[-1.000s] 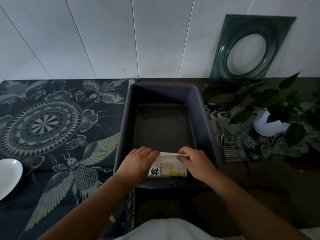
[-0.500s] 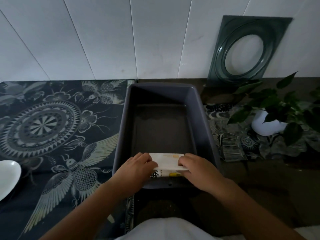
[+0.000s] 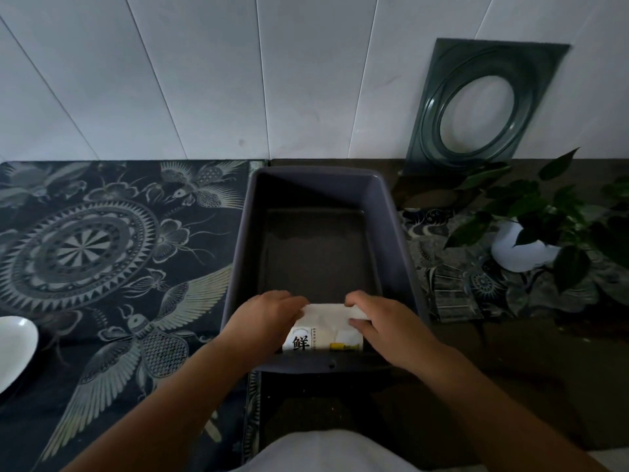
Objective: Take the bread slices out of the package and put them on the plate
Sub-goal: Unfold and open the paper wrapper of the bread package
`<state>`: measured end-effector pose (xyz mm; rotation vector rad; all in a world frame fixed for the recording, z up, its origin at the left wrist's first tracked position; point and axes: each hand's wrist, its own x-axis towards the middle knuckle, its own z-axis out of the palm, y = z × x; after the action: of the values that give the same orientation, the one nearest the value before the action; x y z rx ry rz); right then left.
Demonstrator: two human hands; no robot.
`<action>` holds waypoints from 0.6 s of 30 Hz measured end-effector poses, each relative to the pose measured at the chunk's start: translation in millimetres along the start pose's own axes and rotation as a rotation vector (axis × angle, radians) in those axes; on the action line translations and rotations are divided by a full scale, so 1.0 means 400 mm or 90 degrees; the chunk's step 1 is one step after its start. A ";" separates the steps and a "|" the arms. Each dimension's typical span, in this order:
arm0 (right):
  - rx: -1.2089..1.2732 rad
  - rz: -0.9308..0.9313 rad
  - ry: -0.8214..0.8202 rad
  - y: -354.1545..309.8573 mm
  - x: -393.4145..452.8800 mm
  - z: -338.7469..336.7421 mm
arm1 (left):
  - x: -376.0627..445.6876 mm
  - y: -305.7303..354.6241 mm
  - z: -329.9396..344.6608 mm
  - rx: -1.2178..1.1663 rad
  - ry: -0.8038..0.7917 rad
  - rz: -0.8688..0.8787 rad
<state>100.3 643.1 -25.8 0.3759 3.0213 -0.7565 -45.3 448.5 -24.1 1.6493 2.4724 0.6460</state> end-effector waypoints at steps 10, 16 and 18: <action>-0.007 -0.064 -0.082 -0.004 -0.038 -0.016 | -0.073 -0.004 -0.009 -0.038 -0.055 0.098; 0.107 -0.008 -0.128 -0.008 -0.036 -0.029 | -0.071 -0.001 -0.026 -0.139 -0.041 0.052; 0.160 0.023 -0.116 -0.013 -0.024 -0.033 | -0.054 -0.003 -0.038 -0.126 -0.015 0.047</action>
<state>109.1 642.9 -11.1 0.3419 2.7493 -1.1056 -42.0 424.1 -13.9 1.6690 2.2579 0.8447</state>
